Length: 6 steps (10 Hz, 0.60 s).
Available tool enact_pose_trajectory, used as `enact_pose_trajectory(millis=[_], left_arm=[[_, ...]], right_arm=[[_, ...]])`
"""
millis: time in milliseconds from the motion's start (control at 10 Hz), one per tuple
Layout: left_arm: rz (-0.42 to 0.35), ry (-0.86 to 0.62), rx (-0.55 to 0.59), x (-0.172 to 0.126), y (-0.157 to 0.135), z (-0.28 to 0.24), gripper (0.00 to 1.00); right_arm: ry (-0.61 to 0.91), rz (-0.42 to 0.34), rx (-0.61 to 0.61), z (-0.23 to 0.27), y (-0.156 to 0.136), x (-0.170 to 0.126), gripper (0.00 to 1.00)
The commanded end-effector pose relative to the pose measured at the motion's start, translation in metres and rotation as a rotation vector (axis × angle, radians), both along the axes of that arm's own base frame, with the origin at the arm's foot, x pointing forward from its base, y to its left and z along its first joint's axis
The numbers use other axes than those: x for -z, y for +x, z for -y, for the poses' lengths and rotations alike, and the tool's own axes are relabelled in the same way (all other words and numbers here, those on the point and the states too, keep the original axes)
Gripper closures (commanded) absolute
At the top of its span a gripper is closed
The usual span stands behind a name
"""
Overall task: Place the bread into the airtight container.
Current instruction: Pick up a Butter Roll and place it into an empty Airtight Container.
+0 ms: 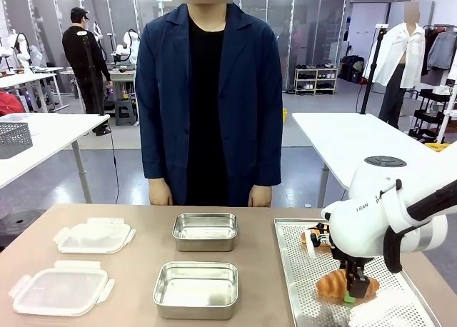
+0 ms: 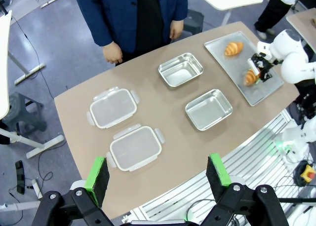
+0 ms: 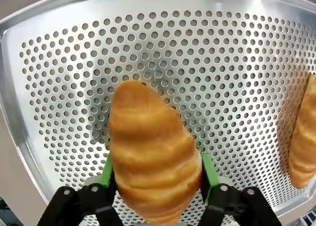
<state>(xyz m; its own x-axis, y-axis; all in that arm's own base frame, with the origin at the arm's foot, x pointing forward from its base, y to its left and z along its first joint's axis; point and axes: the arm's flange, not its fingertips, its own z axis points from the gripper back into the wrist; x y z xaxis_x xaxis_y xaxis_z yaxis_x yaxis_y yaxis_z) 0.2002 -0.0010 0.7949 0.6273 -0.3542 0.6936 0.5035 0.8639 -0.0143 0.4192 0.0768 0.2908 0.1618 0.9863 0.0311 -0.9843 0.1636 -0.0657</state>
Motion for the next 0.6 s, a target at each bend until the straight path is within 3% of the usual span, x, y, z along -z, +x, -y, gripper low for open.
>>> enact_pose_trajectory(millis=[0,100,500], left_arm=[[0.002,0.007,0.011,0.0,0.0,0.0,0.0],[0.002,0.007,0.011,0.0,0.0,0.0,0.0],[0.002,0.007,0.011,0.0,0.0,0.0,0.0]], right_arm=[[0.019,0.01,-0.021,0.005,-0.01,0.0,0.43],[0.023,0.009,-0.015,0.006,-0.01,-0.005,0.53],[0.025,0.002,0.022,-0.005,-0.015,-0.06,0.53]])
